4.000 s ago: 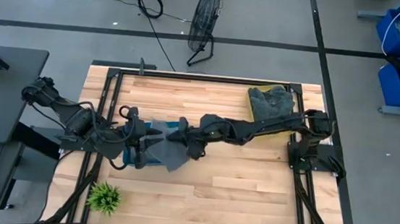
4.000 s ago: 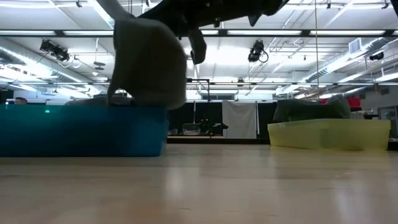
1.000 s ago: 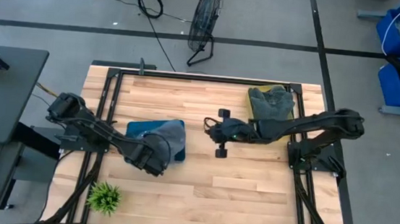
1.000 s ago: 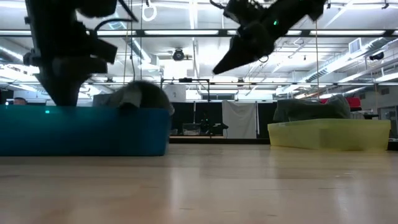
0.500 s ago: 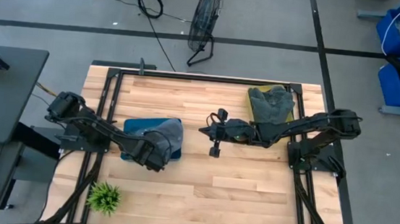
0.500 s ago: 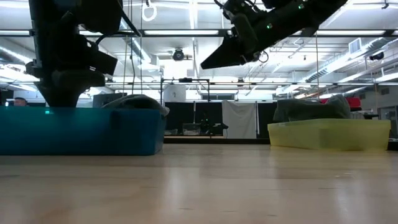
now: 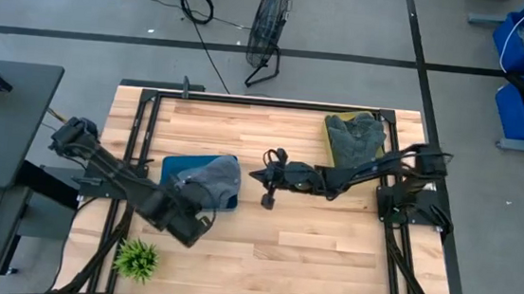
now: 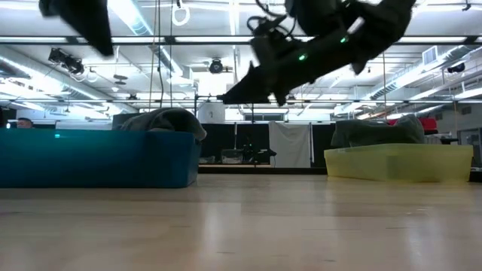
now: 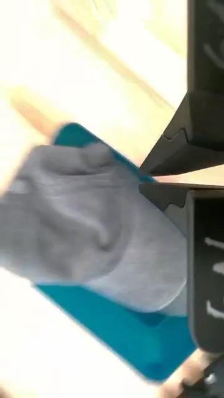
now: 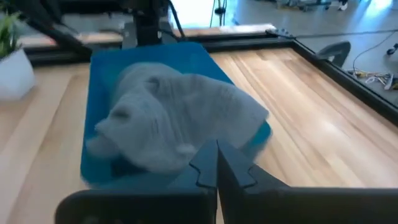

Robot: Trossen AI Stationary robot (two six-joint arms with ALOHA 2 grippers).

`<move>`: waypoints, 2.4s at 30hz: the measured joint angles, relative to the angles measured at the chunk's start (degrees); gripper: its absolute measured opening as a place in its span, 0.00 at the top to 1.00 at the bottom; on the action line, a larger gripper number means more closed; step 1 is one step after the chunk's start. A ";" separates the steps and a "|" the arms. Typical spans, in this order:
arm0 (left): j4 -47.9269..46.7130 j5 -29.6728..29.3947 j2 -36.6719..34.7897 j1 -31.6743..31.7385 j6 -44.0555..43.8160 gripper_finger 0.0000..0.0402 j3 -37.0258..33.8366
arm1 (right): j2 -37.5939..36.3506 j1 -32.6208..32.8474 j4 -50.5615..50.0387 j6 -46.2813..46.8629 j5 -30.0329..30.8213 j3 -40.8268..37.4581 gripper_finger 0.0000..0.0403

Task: Pick & Place hat
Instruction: Put the blue cap into the blue bin, then return to Home Position

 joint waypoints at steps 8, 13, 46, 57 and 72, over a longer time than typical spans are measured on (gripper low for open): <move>-4.35 -9.62 -0.46 -4.93 -2.56 0.92 4.22 | 12.38 -1.19 -9.68 3.61 0.25 14.28 1.00; -3.98 -9.79 -0.03 -5.47 -2.66 0.91 4.08 | 18.51 -0.92 -25.93 2.52 -0.10 27.22 1.00; -6.82 -14.99 -0.11 -5.40 -2.61 0.91 4.09 | 16.87 -0.83 -54.57 -8.08 -7.90 47.12 1.00; -15.96 -25.55 -10.69 -9.28 -2.98 0.91 4.69 | -10.36 1.61 -74.36 -11.53 4.72 47.10 0.99; 9.40 -21.57 -44.88 -20.92 5.42 0.91 -20.17 | -52.78 12.53 -75.01 8.12 13.95 8.46 0.99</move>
